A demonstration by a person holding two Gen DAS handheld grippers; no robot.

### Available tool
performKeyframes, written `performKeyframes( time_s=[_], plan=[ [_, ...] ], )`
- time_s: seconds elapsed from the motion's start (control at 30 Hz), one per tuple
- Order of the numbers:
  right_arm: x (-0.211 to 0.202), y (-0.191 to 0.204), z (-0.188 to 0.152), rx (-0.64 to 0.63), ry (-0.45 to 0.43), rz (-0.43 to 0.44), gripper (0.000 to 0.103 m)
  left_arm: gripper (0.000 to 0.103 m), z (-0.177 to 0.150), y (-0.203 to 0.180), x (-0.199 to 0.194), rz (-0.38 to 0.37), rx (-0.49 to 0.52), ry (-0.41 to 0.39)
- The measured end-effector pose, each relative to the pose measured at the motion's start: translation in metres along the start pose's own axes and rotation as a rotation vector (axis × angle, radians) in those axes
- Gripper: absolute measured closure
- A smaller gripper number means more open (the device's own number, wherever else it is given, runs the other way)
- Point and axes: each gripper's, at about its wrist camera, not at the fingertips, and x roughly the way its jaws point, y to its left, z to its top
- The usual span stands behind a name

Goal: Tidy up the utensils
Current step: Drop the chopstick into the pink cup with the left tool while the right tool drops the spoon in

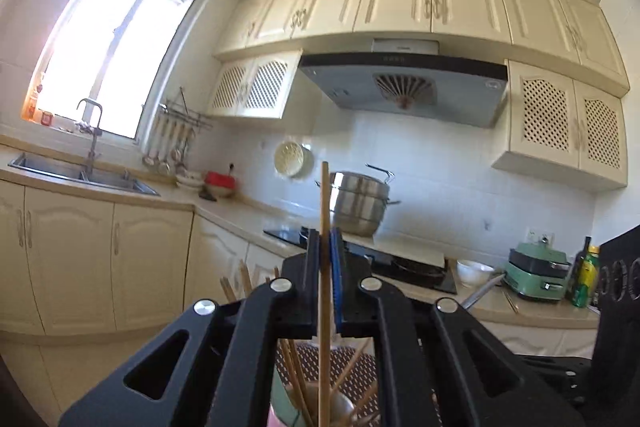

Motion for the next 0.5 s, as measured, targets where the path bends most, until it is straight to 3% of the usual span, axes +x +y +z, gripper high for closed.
performKeyframes(
  time_s=[0.27,0.5],
  plan=[
    [0.023,-0.010,0.011,-0.015,-0.005,-0.031,0.099,0.098,0.002,0.007,0.025,0.059,-0.044,-0.106],
    [0.030,-0.011,0.010,-0.027,0.017,-0.037,0.099,0.098,-0.014,0.010,0.044,0.085,-0.056,-0.086]
  ],
)
